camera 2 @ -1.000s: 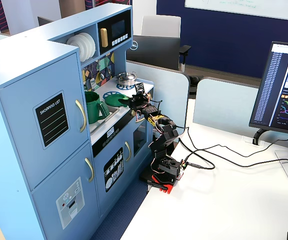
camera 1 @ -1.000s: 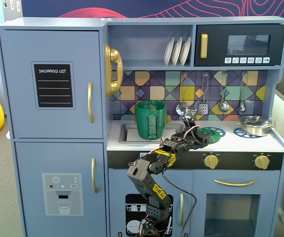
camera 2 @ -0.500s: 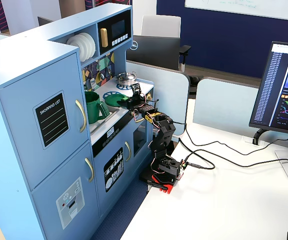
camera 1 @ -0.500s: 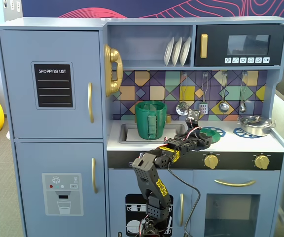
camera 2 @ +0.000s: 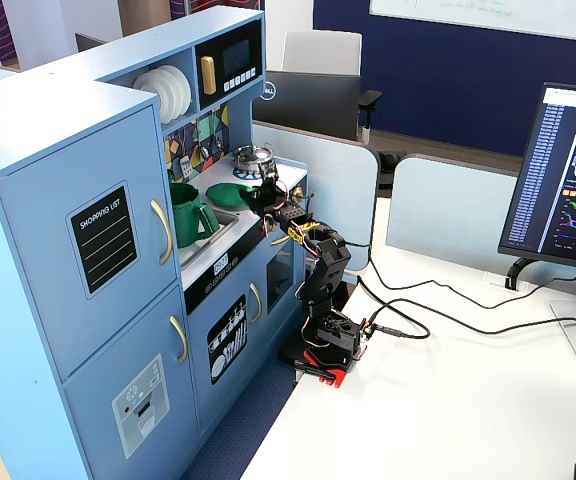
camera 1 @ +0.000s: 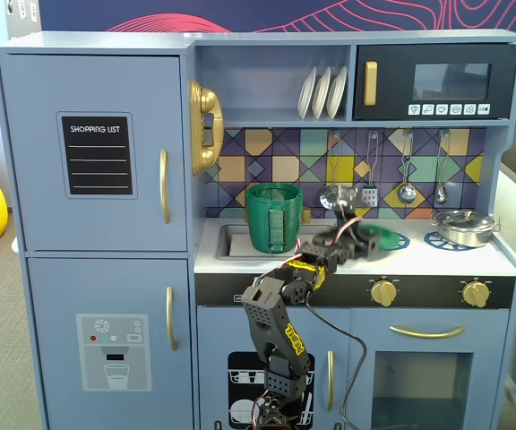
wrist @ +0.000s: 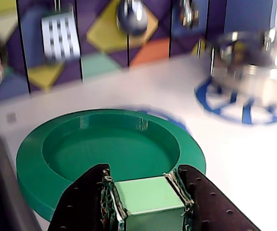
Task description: Pick up the lid from the counter and put it on the green recipient
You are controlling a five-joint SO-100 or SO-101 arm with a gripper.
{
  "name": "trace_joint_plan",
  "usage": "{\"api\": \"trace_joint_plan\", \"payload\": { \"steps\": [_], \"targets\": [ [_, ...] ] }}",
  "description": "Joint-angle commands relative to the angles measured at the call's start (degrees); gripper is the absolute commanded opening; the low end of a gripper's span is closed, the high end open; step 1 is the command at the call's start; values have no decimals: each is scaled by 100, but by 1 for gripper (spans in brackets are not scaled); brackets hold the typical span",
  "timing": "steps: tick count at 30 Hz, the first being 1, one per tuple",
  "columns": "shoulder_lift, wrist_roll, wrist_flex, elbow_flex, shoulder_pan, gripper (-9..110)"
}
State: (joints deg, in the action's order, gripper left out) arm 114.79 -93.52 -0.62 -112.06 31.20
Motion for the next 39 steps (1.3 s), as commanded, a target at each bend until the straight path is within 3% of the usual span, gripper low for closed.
{"api": "trace_joint_plan", "payload": {
  "steps": [1,8,14,26,39],
  "targets": [
    [457,141,721,1564,-308,0],
    [475,132,2197,3243,-1046,0],
    [527,-18,2725,3709,-1811,0],
    [308,-422,2558,3612,-2769,0],
    [229,-589,2303,3059,-2892,0]
  ]
}}
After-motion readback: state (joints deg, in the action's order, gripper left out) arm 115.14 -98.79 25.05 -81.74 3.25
